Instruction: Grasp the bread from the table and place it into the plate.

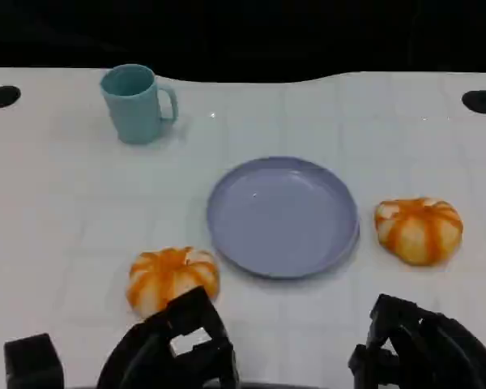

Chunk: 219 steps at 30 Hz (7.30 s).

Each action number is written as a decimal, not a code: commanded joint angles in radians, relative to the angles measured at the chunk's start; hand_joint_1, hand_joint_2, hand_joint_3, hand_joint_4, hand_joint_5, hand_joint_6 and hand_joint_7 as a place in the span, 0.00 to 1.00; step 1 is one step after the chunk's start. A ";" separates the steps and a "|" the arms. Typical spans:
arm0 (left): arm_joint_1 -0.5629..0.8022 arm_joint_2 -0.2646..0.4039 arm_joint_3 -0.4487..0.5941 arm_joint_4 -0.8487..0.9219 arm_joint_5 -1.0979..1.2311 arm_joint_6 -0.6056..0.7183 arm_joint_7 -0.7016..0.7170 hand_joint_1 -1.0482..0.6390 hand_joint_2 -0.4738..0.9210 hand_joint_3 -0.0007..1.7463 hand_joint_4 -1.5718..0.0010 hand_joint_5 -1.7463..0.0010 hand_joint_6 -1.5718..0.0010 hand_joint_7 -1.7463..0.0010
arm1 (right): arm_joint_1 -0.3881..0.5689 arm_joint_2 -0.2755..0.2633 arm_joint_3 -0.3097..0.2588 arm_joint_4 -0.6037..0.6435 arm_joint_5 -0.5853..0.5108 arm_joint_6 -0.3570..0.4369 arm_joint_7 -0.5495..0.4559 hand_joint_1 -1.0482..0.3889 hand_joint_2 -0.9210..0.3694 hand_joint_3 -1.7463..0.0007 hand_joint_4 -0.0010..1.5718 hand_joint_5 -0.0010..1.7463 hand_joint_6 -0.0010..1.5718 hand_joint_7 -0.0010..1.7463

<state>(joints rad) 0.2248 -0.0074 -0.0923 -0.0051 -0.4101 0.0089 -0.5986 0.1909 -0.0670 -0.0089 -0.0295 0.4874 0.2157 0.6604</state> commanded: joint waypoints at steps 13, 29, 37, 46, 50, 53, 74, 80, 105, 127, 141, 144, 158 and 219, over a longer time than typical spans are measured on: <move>0.000 0.009 -0.003 0.024 0.018 -0.038 -0.008 0.28 1.00 0.17 0.51 0.00 0.70 0.00 | -0.004 -0.011 -0.001 -0.001 0.002 -0.006 0.003 0.23 0.00 0.87 0.56 0.91 0.51 0.76; 0.000 -0.003 0.003 0.010 0.117 -0.189 0.067 0.26 1.00 0.13 0.63 0.00 0.72 0.14 | -0.010 0.003 0.014 0.006 -0.003 -0.012 0.000 0.23 0.00 0.87 0.56 0.91 0.50 0.75; -0.011 0.042 -0.004 -0.085 0.323 -0.269 0.197 0.28 1.00 0.08 0.74 0.24 0.76 0.62 | -0.005 0.008 0.023 -0.005 -0.004 -0.005 -0.010 0.23 0.00 0.87 0.56 0.90 0.51 0.75; -0.028 0.158 0.002 -0.289 0.715 -0.191 0.362 0.35 0.98 0.00 0.79 0.53 0.70 0.95 | -0.005 0.003 0.027 -0.005 -0.002 -0.007 -0.004 0.23 0.00 0.87 0.56 0.91 0.51 0.75; -0.046 0.224 -0.013 -0.378 0.936 -0.106 0.372 0.31 0.98 0.00 0.74 0.71 0.70 0.99 | -0.005 0.001 0.026 -0.011 -0.005 -0.001 -0.014 0.23 0.00 0.87 0.56 0.91 0.51 0.75; -0.071 0.259 -0.041 -0.386 1.099 -0.097 0.419 0.28 0.97 0.00 0.70 0.81 0.71 1.00 | -0.007 0.002 0.026 -0.015 -0.004 0.002 -0.019 0.23 0.00 0.87 0.56 0.91 0.51 0.76; -0.316 0.260 -0.301 -0.206 1.714 0.196 0.204 0.23 0.93 0.00 0.79 0.92 0.85 1.00 | -0.010 -0.003 0.027 0.000 0.002 -0.012 0.000 0.24 0.00 0.87 0.55 0.91 0.49 0.76; -0.376 0.242 -0.335 -0.090 1.706 0.239 0.208 0.22 0.93 0.00 0.79 0.94 0.86 1.00 | -0.006 -0.001 0.028 -0.009 -0.002 -0.008 -0.008 0.24 0.00 0.87 0.56 0.91 0.51 0.75; -0.520 0.275 -0.420 0.447 1.496 0.129 0.655 0.41 1.00 0.08 0.54 0.19 0.41 0.93 | -0.003 -0.003 0.028 -0.016 0.000 -0.004 -0.011 0.23 0.00 0.87 0.56 0.91 0.51 0.75; -0.532 0.313 -0.436 0.540 1.400 0.014 1.069 0.48 1.00 0.19 0.48 0.00 0.65 0.03 | -0.010 -0.005 0.019 0.005 0.011 -0.007 0.015 0.25 0.00 0.87 0.55 0.90 0.50 0.75; -0.508 0.334 -0.332 0.280 1.366 0.046 1.061 0.50 0.81 0.44 0.47 0.00 0.59 0.04 | -0.007 -0.002 0.023 -0.005 0.003 -0.002 0.004 0.24 0.00 0.87 0.56 0.90 0.50 0.75; -0.519 0.325 -0.318 0.240 1.354 0.051 1.036 0.50 0.76 0.46 0.47 0.00 0.57 0.07 | -0.004 -0.002 0.025 -0.012 0.001 0.003 -0.001 0.24 0.00 0.87 0.56 0.90 0.51 0.75; -0.689 0.255 -0.358 0.319 1.292 -0.041 0.931 0.55 0.63 0.59 0.42 0.00 0.56 0.00 | 0.003 0.002 0.034 -0.015 0.003 0.005 -0.005 0.23 0.00 0.87 0.55 0.92 0.50 0.77; -0.790 0.221 -0.406 0.394 1.099 -0.089 0.487 0.16 1.00 0.12 0.81 0.88 0.87 0.97 | 0.033 -0.002 0.026 -0.033 0.018 0.006 0.013 0.23 0.00 0.88 0.56 0.92 0.50 0.77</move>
<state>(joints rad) -0.6061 0.1865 -0.5346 0.4299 0.7345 -0.0523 -0.1137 0.2245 -0.0600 0.0261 -0.0616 0.4927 0.2233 0.6724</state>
